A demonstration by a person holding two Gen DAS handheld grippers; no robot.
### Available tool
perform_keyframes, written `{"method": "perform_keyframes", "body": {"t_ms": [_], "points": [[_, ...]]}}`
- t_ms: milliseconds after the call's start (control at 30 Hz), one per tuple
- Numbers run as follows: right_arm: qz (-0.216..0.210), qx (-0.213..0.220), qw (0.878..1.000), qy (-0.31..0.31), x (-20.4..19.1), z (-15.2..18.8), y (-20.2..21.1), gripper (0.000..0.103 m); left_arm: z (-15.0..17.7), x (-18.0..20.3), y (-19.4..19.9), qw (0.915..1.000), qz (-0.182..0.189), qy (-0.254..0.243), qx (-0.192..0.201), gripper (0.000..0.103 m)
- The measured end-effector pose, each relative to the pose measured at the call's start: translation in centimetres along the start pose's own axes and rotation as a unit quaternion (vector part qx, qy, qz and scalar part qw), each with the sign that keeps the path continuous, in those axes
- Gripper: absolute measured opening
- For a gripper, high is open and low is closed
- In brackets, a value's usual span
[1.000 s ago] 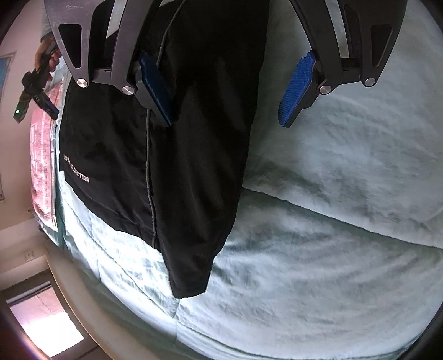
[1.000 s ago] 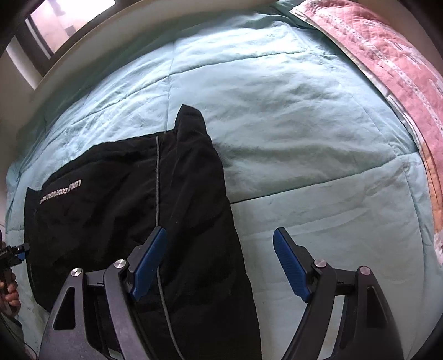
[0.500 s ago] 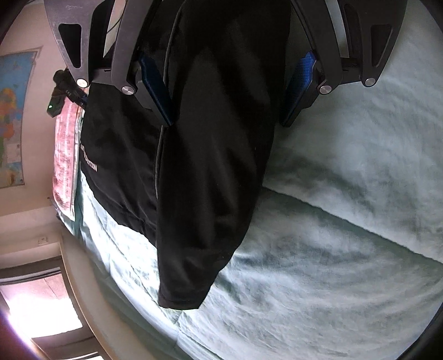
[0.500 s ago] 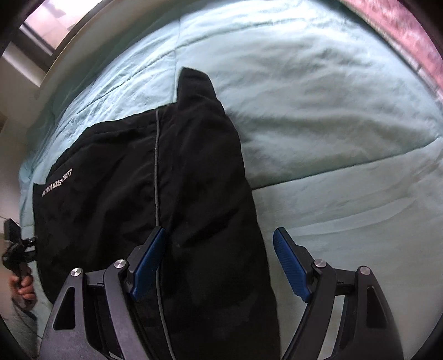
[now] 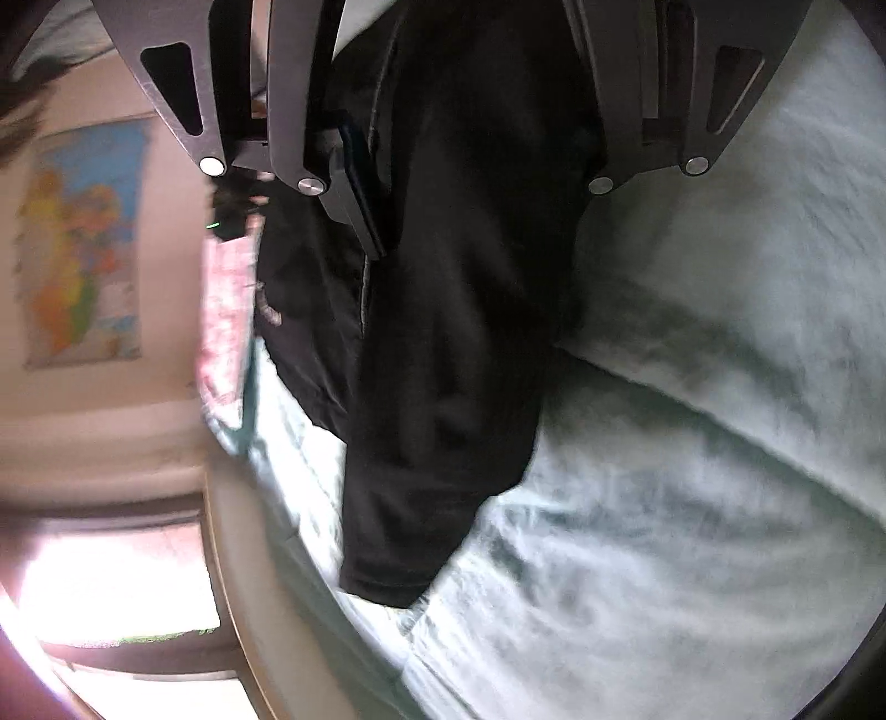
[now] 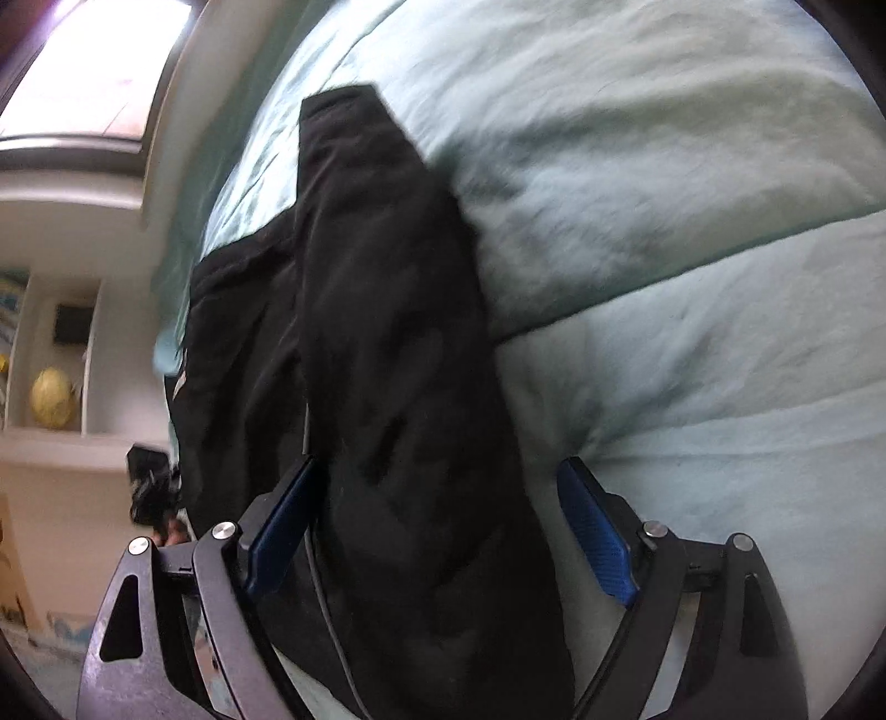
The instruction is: Fold large clothes
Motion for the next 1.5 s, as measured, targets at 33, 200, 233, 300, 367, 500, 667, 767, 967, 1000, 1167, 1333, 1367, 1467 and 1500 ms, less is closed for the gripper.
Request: {"method": "perform_keyframes", "body": {"t_ms": [33,200,233,300,367,500,667,767,967,1000,1167,1333,1367,1467,1500], "points": [[0.001,-0.002,1.000,0.003,0.1,0.0,-0.2,0.088,0.0,-0.4,-0.2,1.0000,-0.005,0.005,-0.004,0.050],[-0.025,0.013,0.999,-0.024,0.6,-0.9,-1.9,0.102,0.2,-1.4,-3.2,0.9995,-0.013,0.020,-0.021,0.065],[-0.030,0.018,0.999,-0.023,0.4,-1.0,-2.0,0.102,0.1,-1.4,-3.8,0.9994,-0.004,0.028,-0.022,0.065],[-0.038,0.019,0.999,-0.006,-0.4,-1.1,-2.0,0.095,0.2,-1.2,-3.9,0.9993,0.006,0.031,-0.018,0.063],[-0.061,0.015,0.998,0.028,-1.6,-0.5,-1.8,0.057,0.6,-0.3,-3.4,0.9996,0.021,0.015,-0.014,0.053],[-0.055,0.016,0.998,0.037,-1.8,0.0,-2.1,0.059,0.8,-0.2,-3.1,0.9984,0.045,0.032,-0.007,0.049],[-0.095,0.003,0.995,-0.006,-1.1,-1.1,-3.8,0.064,0.7,-0.2,-3.8,0.9976,0.040,0.056,0.001,0.054],[-0.081,0.020,0.996,0.024,-3.0,-0.6,-2.5,0.050,1.2,1.9,-2.6,0.9980,0.021,0.047,0.037,0.038],[-0.087,0.078,0.990,0.082,-8.7,2.5,2.3,0.042,4.6,10.5,1.6,0.9940,0.062,-0.009,0.089,0.031],[-0.084,0.086,0.989,0.089,-9.6,3.3,3.1,0.042,5.5,11.8,2.3,0.9931,0.068,-0.020,0.093,0.030],[-0.104,0.114,0.981,0.119,-13.4,8.8,7.2,0.042,10.2,16.4,6.3,0.9879,0.087,-0.060,0.114,0.030],[-0.101,0.112,0.978,0.145,-15.3,15.2,10.4,0.042,15.3,16.9,10.7,0.9846,0.098,-0.073,0.125,0.030],[-0.101,0.109,0.978,0.144,-15.5,16.2,10.7,0.042,16.4,16.2,11.5,0.9850,0.097,-0.072,0.124,0.030],[-0.084,0.098,0.980,0.148,-15.1,19.5,11.7,0.042,19.9,15.1,12.2,0.9872,0.092,-0.070,0.110,0.031],[-0.077,0.091,0.982,0.146,-14.8,20.6,11.4,0.042,20.7,14.7,12.2,0.9883,0.090,-0.064,0.105,0.031]]}}
Point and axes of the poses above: each gripper's, at about its wrist camera, not at the fingertips, and y roughly against the way its jaws point, x to its right, z to its underside, the point moved 9 cm from there along -y, roughly the way its jaws point, and after that the axes turned 2 degrees about -y, right-handed, at the moved point
